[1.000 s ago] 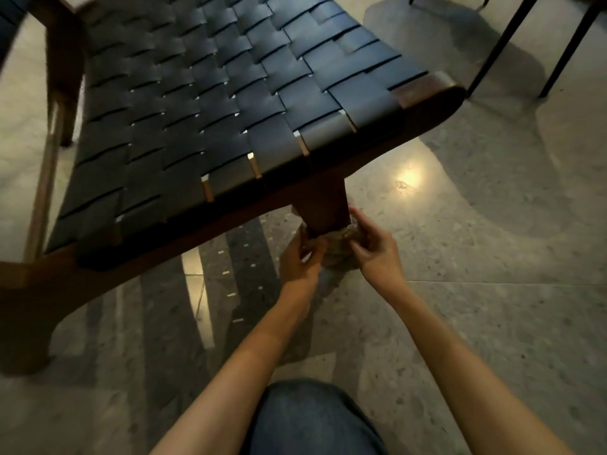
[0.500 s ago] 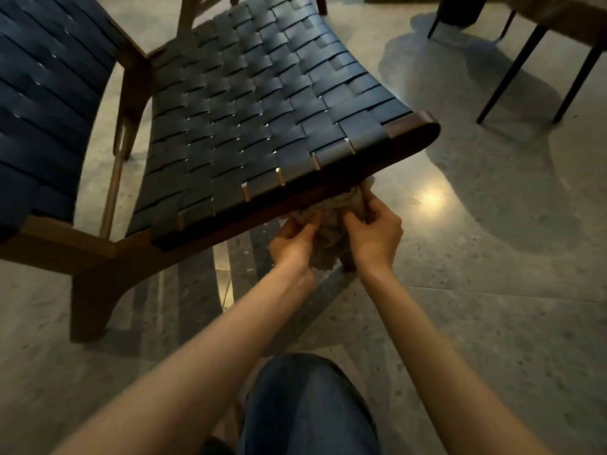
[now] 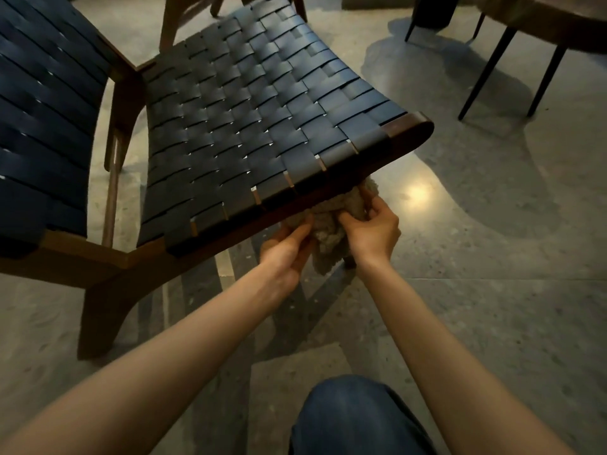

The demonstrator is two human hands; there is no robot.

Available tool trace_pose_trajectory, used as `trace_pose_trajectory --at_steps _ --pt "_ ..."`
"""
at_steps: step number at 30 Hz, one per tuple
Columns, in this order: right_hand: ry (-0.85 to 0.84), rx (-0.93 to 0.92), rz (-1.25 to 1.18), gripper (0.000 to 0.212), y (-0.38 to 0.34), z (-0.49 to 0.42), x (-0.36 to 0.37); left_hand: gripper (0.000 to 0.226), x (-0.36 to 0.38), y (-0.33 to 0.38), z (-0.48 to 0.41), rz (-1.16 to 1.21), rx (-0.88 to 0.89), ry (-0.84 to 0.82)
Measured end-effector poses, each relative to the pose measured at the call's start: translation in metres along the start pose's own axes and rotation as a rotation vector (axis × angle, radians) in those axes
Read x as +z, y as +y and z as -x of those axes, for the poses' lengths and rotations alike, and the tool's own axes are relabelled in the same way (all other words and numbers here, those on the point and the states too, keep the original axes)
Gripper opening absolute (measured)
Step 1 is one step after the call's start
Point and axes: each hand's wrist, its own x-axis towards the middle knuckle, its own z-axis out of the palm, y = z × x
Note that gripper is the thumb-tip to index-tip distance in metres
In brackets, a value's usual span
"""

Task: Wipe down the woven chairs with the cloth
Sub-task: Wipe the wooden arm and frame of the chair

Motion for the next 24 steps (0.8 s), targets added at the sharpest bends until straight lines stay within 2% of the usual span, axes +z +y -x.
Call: trace_pose_trajectory --at_steps 3,7,9,12,14,16,20,24 --pt "0.031 -0.052 0.019 0.042 0.005 0.008 -0.006 0.017 -0.014 -0.005 -0.003 -0.082 0.11 -0.048" --pt "-0.228 -0.051 0.155 0.038 0.021 0.021 -0.013 0.029 -0.04 -0.009 -0.006 -0.143 0.194 -0.095" --pt "-0.325 0.041 0.138 0.03 0.027 0.026 -0.011 0.034 -0.053 -0.01 -0.006 -0.078 0.17 -0.13" --pt "-0.396 0.273 -0.15 0.017 0.028 0.036 -0.006 0.038 -0.071 -0.012 -0.002 -0.008 0.103 -0.224" --pt "-0.382 0.337 -0.23 0.022 0.028 0.043 -0.002 0.043 -0.082 -0.012 0.001 0.045 0.065 -0.279" --pt "-0.342 0.347 -0.209 0.031 0.027 0.051 0.005 0.043 -0.091 -0.011 0.004 0.103 0.018 -0.274" --pt "-0.187 0.268 -0.064 0.042 0.026 0.066 0.018 0.04 -0.112 -0.01 0.007 0.076 -0.005 -0.093" --pt "-0.121 0.177 0.067 0.042 0.027 0.086 0.026 0.019 -0.144 -0.003 0.015 0.066 0.019 -0.023"
